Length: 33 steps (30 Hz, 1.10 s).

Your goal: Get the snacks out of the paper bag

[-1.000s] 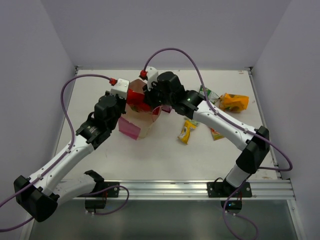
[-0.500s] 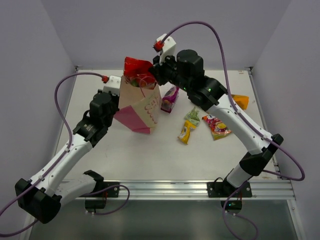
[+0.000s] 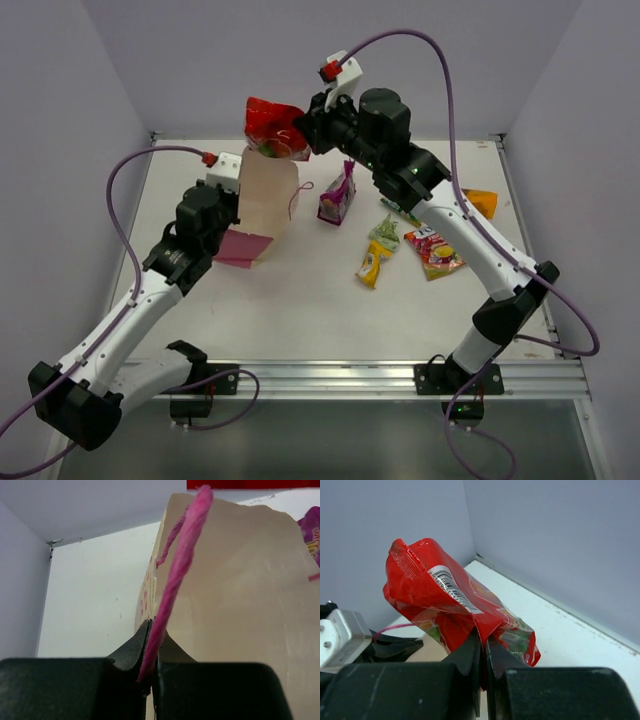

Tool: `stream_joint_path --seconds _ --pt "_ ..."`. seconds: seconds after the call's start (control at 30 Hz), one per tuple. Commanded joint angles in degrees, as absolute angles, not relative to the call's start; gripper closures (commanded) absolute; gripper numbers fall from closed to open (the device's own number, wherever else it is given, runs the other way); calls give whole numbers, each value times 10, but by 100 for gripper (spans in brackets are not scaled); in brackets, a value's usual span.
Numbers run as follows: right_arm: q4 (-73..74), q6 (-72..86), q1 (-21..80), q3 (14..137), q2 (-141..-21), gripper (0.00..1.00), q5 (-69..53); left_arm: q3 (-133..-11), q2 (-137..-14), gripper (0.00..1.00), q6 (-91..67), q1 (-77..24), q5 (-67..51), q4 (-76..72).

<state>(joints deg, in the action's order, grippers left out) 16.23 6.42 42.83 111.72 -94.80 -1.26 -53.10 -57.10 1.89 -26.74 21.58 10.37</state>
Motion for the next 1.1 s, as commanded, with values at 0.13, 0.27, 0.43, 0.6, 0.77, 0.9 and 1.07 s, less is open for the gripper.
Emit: stream_joint_path --seconds 0.13,0.27,0.43,0.6,0.77,0.9,1.07 --pt "102 80 417 1095 -891 100 19 -555 -588 100 -32 -237 280 139" --pt "102 84 409 1020 -827 100 40 -562 -609 100 -66 -202 280 155" --pt "112 89 407 928 -745 100 54 -575 -636 100 -102 -171 280 169" --pt "120 125 408 829 -706 100 18 -591 -655 100 -116 -142 283 166" --pt "48 176 409 688 -710 100 -46 -613 -678 100 -122 -115 264 142" --pt "-28 205 414 613 -762 100 -88 -622 -700 100 -124 -98 248 118" --pt "-99 222 431 548 -829 99 -112 -637 -726 100 -117 -73 236 86"
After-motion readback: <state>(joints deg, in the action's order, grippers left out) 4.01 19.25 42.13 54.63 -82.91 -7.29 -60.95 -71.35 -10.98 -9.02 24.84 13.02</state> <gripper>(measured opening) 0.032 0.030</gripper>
